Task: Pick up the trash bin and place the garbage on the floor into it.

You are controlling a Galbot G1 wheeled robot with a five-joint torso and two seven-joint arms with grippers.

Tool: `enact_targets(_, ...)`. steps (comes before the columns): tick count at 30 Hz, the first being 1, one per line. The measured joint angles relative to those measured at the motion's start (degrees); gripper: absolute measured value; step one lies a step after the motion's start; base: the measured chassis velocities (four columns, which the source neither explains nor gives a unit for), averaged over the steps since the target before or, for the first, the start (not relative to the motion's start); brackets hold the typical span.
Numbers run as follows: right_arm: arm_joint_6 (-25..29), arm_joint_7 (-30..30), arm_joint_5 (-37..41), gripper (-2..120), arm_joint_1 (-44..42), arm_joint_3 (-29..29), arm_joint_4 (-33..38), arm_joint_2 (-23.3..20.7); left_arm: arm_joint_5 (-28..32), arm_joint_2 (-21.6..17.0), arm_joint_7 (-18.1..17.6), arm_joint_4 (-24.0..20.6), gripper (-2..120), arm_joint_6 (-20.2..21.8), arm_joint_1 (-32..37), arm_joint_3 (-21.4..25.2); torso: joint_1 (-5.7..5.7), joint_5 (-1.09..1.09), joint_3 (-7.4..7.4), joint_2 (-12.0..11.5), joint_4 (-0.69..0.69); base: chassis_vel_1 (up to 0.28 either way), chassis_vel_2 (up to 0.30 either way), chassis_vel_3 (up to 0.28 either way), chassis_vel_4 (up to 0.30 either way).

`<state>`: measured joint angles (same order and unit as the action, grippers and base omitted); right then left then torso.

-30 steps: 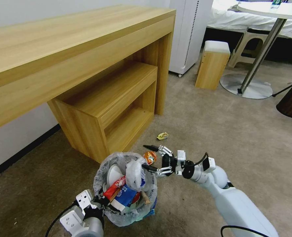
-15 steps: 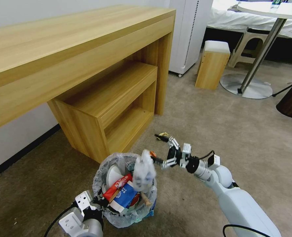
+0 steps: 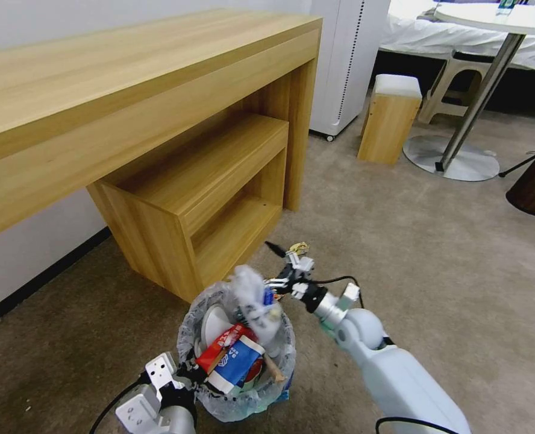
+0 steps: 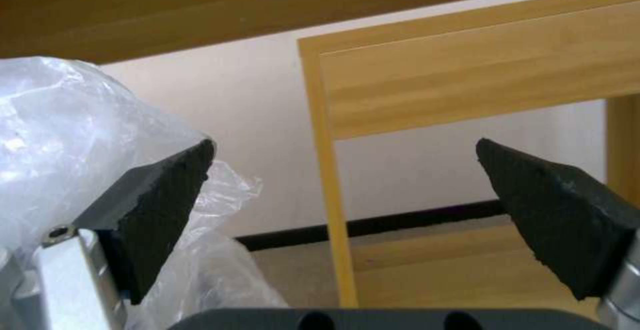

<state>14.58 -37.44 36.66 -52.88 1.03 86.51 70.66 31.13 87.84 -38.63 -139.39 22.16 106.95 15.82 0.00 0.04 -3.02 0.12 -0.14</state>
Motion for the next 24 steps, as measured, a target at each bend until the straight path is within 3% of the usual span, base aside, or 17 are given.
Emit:
enact_targets(6, -0.77, -2.47, 1.09, 100, 2.42, -3.08, -0.28, -1.05, 0.37, -0.03, 0.02, -0.18, 1, -0.05, -0.11, 0.48, 0.00, 0.00, 0.00, 0.00, 0.00, 0.000, 0.000, 0.000, 0.000)
enact_targets(9, -0.80, -7.37, 1.56, 100, 3.82, -4.96, -0.16, -2.31, 0.36, 0.24, 0.04, -0.02, 1, -0.06, -0.43, 0.31, 0.00, 0.01, 0.00, 0.00, 0.00, 0.000, 0.000, 0.000, 0.000)
enact_targets(12, -0.79, -16.19, 1.96, 100, 5.49, -6.96, 0.69, -3.85, 0.14, 0.72, 0.12, 0.56, 1, -0.06, -0.74, -0.05, 0.00, 0.00, 0.00, 0.00, 0.00, 0.000, 0.000, 0.000, 0.000)
enact_targets(17, -1.25, -17.45, 1.18, 100, 6.88, -8.53, 0.87, -3.99, -0.19, 1.12, 0.34, 0.82, 1, -0.06, -0.86, -0.22, 0.00, 0.00, 0.00, 0.00, 0.00, 0.000, 0.000, 0.000, 0.000)
enact_targets(24, -1.70, -14.82, 1.87, 100, 7.85, -7.87, 1.04, -3.60, -0.31, 1.31, 0.46, 0.78, 1, -0.06, -0.85, 0.38, 0.00, 0.02, 0.00, 0.00, 0.00, 0.000, 0.000, 0.000, 0.000)
